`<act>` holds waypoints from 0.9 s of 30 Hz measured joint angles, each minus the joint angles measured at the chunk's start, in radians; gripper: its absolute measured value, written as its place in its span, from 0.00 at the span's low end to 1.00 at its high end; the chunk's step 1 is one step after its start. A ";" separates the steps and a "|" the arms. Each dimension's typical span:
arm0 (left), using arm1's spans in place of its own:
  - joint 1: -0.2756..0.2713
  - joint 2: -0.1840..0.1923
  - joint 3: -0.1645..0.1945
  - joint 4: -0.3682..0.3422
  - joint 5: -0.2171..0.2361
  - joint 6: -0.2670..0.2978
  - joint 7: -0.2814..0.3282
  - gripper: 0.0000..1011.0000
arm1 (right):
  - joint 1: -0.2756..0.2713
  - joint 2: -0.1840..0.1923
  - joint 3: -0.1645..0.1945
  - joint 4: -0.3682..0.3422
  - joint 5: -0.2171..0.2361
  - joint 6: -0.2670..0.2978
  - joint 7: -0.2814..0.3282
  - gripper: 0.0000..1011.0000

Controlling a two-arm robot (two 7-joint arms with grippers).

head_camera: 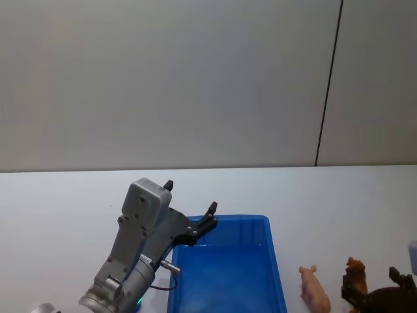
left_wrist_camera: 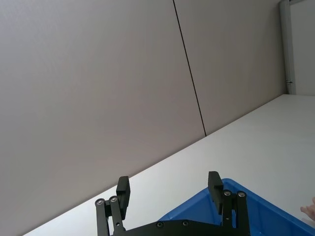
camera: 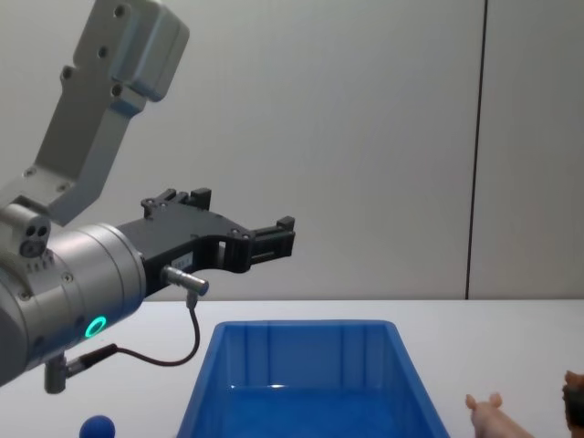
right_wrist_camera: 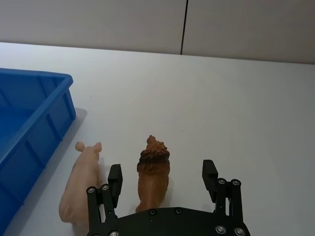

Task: Pick up the two dolls from the table and place them into the box.

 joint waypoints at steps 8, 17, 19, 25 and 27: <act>0.000 0.000 0.000 0.000 0.000 0.000 0.000 0.99 | -0.008 -0.005 -0.001 0.024 -0.002 0.000 0.008 0.96; 0.000 0.000 0.000 0.000 0.000 0.000 0.000 0.99 | -0.009 -0.013 -0.001 0.058 0.004 -0.017 0.032 0.75; 0.000 0.000 0.000 0.000 0.000 0.000 0.000 0.99 | -0.009 -0.015 -0.001 0.066 0.006 -0.022 0.037 0.68; 0.000 0.000 0.000 0.000 0.000 0.000 0.000 0.99 | -0.008 -0.020 0.001 0.080 0.012 -0.032 0.048 0.48; 0.000 0.000 0.000 0.000 0.000 0.000 0.000 0.99 | -0.008 -0.021 0.002 0.083 0.014 -0.034 0.050 0.41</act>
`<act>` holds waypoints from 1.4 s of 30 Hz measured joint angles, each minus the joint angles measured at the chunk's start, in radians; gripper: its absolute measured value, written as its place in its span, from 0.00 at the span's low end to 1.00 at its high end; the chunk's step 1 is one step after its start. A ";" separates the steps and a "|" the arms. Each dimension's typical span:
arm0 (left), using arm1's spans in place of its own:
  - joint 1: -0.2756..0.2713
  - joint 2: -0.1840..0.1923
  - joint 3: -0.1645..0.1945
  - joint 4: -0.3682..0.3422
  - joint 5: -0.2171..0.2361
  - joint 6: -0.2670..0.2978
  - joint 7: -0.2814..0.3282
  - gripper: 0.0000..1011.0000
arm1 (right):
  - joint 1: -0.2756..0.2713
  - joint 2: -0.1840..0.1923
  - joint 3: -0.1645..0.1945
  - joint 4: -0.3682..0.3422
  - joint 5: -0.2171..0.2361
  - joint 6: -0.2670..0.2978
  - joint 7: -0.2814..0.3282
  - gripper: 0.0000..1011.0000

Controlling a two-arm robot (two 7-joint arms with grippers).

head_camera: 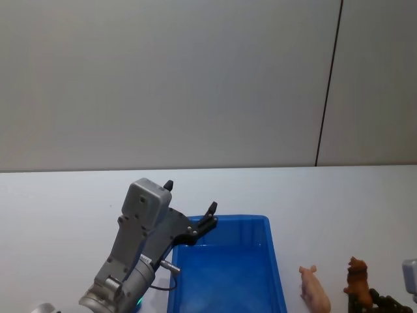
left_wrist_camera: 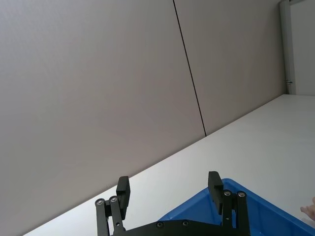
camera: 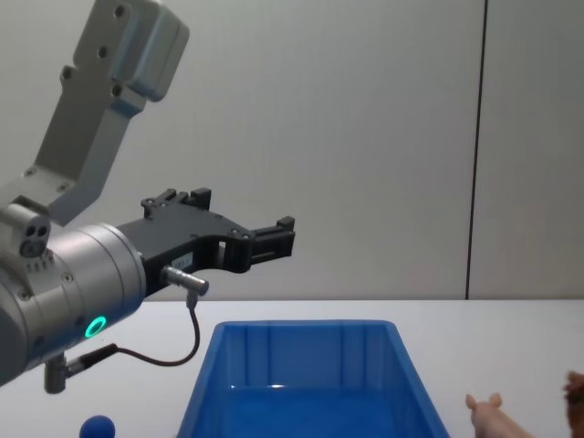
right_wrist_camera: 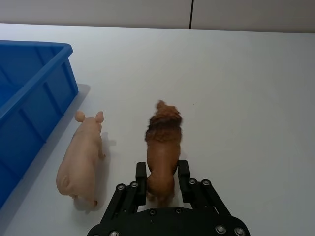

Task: Pick up the two dolls from the table and place them into the box.

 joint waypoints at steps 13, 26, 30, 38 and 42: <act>0.000 0.000 0.000 0.000 0.000 0.000 0.000 0.99 | -0.006 -0.003 0.004 -0.022 -0.008 -0.037 0.009 0.29; 0.000 0.000 0.000 0.000 0.000 0.000 0.000 0.99 | 0.000 -0.001 0.005 -0.097 -0.033 -0.097 0.074 0.29; 0.000 0.000 0.000 0.000 0.000 0.000 0.000 0.99 | 0.012 -0.006 0.001 -0.108 -0.036 -0.105 0.109 0.29; 0.000 0.000 0.000 0.000 0.000 0.000 0.000 0.99 | 0.056 -0.030 -0.016 -0.105 -0.045 -0.108 0.212 0.29; 0.000 0.000 0.000 0.000 0.000 0.000 0.000 0.99 | 0.083 -0.048 -0.027 -0.088 -0.050 -0.102 0.261 0.29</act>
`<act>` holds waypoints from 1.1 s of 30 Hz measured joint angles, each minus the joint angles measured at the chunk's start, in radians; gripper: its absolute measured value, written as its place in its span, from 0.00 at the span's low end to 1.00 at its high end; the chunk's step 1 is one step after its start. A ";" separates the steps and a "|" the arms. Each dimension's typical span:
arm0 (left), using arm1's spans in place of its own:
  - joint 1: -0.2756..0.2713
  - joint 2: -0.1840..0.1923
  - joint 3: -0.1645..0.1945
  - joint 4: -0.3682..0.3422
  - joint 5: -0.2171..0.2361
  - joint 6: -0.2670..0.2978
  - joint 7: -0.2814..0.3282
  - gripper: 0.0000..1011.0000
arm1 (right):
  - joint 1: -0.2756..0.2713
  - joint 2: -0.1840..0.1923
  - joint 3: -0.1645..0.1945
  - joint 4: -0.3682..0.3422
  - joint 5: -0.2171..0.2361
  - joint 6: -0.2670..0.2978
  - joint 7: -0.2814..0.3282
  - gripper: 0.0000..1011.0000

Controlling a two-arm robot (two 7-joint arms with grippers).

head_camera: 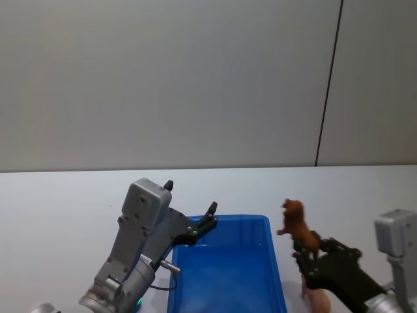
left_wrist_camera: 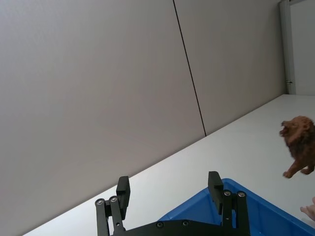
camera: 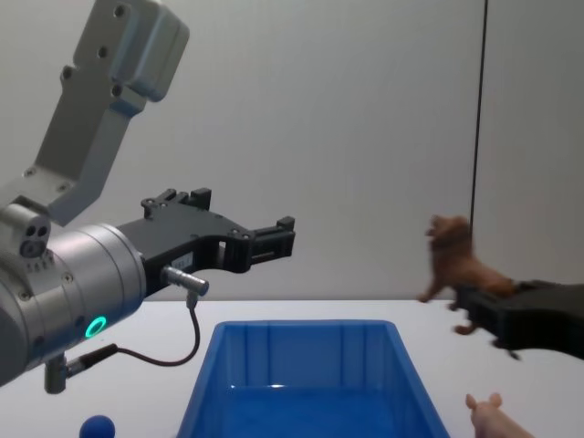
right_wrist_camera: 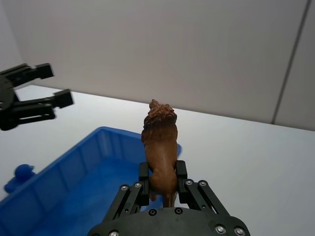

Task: Pick up the two dolls from the table and place them into the box.

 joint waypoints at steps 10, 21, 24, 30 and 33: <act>0.000 0.000 0.000 0.000 0.000 0.000 0.000 0.99 | 0.090 -0.065 -0.040 0.096 -0.027 0.029 0.129 0.30; 0.000 0.000 0.000 0.000 0.000 0.000 0.000 0.99 | 0.182 -0.133 -0.075 0.228 -0.060 0.053 0.202 0.60; 0.000 0.000 0.000 0.000 0.000 0.000 0.000 0.99 | 0.194 -0.141 -0.080 0.243 -0.066 0.056 0.203 0.69; 0.000 0.000 0.000 0.000 0.000 0.000 0.000 0.99 | 0.196 -0.145 -0.084 0.244 -0.076 0.059 0.173 0.87; 0.000 0.000 0.000 0.000 0.000 0.000 0.000 0.99 | 0.188 -0.142 -0.084 0.227 -0.081 0.059 0.148 0.94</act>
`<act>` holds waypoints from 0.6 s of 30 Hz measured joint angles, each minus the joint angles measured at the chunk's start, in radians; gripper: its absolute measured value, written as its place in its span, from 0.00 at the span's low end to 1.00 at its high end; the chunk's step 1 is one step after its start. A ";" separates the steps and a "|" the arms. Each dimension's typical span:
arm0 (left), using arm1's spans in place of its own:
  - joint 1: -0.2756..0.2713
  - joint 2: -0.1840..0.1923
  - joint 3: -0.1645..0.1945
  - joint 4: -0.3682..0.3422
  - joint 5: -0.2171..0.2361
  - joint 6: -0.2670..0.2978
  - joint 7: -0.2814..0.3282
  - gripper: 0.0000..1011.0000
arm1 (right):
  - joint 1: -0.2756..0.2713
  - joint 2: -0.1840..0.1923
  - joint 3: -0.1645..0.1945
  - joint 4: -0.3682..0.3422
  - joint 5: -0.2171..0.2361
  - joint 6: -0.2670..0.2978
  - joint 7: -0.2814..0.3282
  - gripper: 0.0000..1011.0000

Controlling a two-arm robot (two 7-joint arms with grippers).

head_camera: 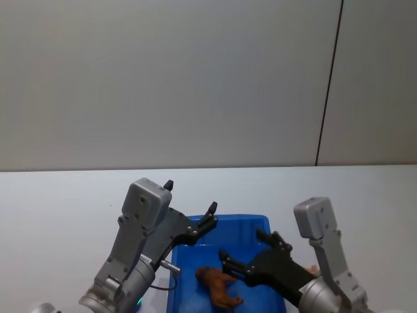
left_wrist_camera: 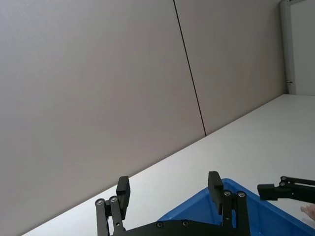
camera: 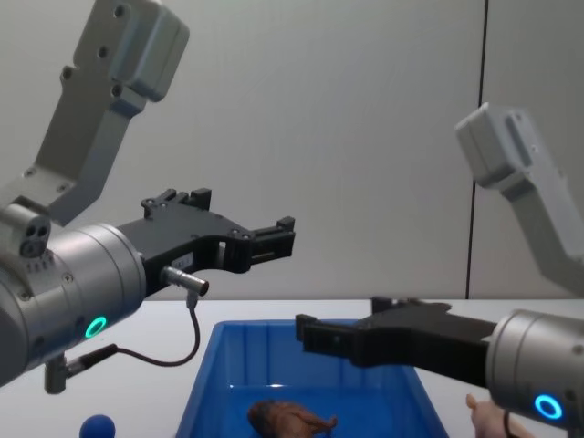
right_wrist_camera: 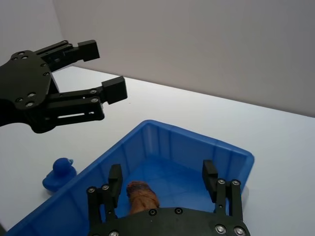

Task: Pick up the two dolls from the table and place them into the box.

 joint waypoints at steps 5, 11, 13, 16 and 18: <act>0.000 0.000 0.000 0.000 0.000 0.000 0.000 0.99 | -0.029 0.016 0.004 -0.051 -0.008 0.000 -0.058 0.99; 0.000 0.000 0.000 0.000 0.000 0.000 0.000 0.99 | -0.067 0.041 0.012 -0.111 -0.010 0.004 -0.117 0.99; 0.000 0.000 0.000 0.000 0.000 0.000 0.000 0.99 | -0.084 0.051 0.017 -0.135 -0.010 0.008 -0.145 0.99; 0.000 0.000 0.000 0.000 0.000 0.000 0.000 0.99 | -0.108 0.067 0.023 -0.166 -0.009 0.014 -0.175 0.99; 0.000 0.000 0.000 0.000 0.000 0.000 0.000 0.99 | -0.119 0.075 0.027 -0.180 -0.007 0.018 -0.191 0.99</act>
